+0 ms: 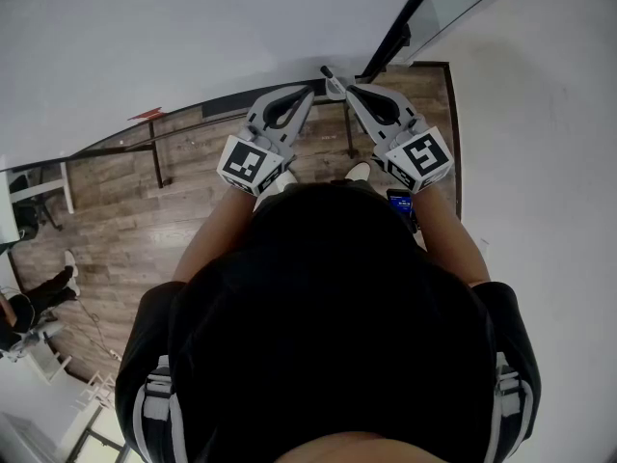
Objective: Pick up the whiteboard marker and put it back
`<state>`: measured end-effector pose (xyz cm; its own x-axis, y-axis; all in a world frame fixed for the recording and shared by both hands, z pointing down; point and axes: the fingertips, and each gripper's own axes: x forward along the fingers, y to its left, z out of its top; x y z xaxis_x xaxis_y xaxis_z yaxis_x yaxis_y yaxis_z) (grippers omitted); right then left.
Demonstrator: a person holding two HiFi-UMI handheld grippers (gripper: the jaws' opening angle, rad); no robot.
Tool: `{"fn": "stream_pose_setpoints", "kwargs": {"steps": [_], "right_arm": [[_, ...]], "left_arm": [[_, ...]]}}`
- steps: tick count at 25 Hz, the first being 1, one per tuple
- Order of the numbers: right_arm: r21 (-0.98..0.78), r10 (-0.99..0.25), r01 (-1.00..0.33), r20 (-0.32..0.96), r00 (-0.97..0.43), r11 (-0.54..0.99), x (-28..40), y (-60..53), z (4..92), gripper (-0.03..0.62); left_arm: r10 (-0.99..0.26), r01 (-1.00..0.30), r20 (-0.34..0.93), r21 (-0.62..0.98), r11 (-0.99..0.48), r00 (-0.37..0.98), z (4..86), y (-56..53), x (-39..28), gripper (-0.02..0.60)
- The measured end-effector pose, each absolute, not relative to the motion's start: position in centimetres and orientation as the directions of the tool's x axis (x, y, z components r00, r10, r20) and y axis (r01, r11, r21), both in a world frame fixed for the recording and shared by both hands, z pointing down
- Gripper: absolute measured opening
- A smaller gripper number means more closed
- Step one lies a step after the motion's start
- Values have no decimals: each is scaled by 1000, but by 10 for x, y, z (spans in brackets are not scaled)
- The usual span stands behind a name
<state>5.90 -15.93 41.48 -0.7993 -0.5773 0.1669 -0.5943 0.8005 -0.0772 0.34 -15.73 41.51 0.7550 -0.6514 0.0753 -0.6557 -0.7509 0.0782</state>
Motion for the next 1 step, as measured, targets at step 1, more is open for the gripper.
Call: {"fn": "stream_pose_setpoints", "kwargs": {"steps": [1], "right_arm": [[-77, -578, -595, 166, -799, 800, 58, -159, 414, 0]], "left_arm": [[-651, -656, 75, 79, -751, 755, 415, -157, 3, 5]]}}
